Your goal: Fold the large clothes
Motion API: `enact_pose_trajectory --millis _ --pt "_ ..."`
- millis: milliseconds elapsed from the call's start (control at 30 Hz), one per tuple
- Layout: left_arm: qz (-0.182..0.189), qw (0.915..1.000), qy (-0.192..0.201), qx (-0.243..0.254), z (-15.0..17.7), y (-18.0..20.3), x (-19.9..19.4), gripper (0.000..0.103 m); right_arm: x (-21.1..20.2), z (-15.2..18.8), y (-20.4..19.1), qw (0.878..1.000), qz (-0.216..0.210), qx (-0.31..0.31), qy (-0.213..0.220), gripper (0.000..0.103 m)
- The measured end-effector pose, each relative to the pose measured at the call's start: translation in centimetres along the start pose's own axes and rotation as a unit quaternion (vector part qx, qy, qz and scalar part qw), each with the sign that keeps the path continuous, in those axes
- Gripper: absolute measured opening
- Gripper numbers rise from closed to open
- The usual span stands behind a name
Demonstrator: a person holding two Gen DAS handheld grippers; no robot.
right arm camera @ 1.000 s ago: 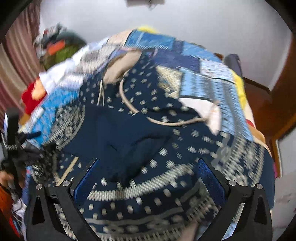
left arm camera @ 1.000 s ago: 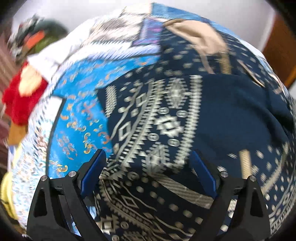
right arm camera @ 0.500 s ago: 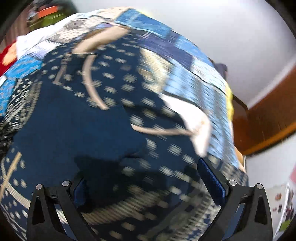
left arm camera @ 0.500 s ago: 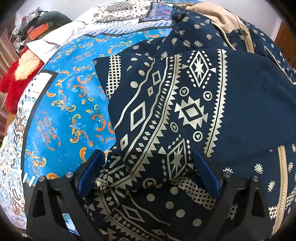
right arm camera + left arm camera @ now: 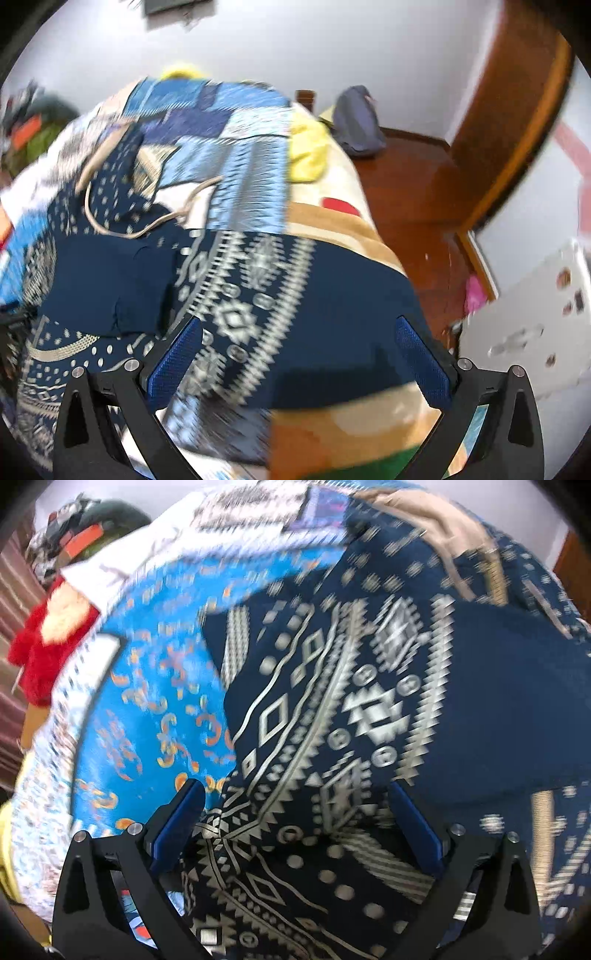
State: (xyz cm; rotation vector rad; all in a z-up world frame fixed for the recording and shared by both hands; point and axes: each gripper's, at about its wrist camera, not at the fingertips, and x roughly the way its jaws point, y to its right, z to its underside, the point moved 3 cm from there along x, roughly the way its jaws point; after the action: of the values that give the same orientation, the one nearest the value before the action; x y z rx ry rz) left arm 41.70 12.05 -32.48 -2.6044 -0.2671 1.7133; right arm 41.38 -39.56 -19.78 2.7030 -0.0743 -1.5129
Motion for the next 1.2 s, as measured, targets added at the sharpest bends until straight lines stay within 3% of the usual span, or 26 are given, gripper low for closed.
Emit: enact_pose_trajectory --millis 100,233,333,600,667,767,867,1033,1100,1200 --pt "0.0 0.9992 0.03 0.026 -1.4 2.0 -3.2 0.101 -1.1 1.4 3.8 0.998 -0.017 0.052 -0.01 0.103" --pt "0.039 0.9943 0.078 0.061 -2.5 6.4 -7.7 0.101 -2.2 4.3 7.3 0.994 -0.021 0.109 -0.003 0.103" --pt "0.061 0.9903 0.087 0.09 -3.4 10.0 -9.4 0.101 -1.9 5.8 8.8 0.989 -0.033 0.141 -0.013 0.103" --pt "0.095 0.9807 0.067 0.158 -3.5 20.0 -8.9 0.101 1.6 7.7 11.5 0.965 -0.11 0.234 -0.039 0.103" --pt "0.098 0.9797 0.054 0.166 -3.6 22.0 -8.0 0.101 3.5 7.8 11.8 0.955 -0.13 0.261 -0.051 0.103" --pt "0.125 0.9772 0.01 0.171 -3.6 24.5 -5.8 0.101 6.6 8.0 12.3 0.929 -0.178 0.316 -0.075 0.103" --pt "0.135 0.9766 0.009 0.167 -3.8 25.4 -5.0 0.101 8.5 7.8 12.9 0.915 -0.176 0.357 -0.062 0.103" --pt "0.139 0.9773 0.009 0.159 -4.2 25.6 -5.0 0.101 10.3 6.6 13.2 0.92 -0.151 0.358 -0.046 0.081" --pt "0.135 0.9777 0.012 0.161 -4.2 25.4 -5.3 0.101 10.7 6.0 13.2 0.921 -0.145 0.359 -0.041 0.067" --pt "0.131 0.9776 0.027 0.162 -3.8 25.0 -6.5 0.101 10.5 5.2 13.6 0.921 -0.142 0.36 -0.031 0.033"
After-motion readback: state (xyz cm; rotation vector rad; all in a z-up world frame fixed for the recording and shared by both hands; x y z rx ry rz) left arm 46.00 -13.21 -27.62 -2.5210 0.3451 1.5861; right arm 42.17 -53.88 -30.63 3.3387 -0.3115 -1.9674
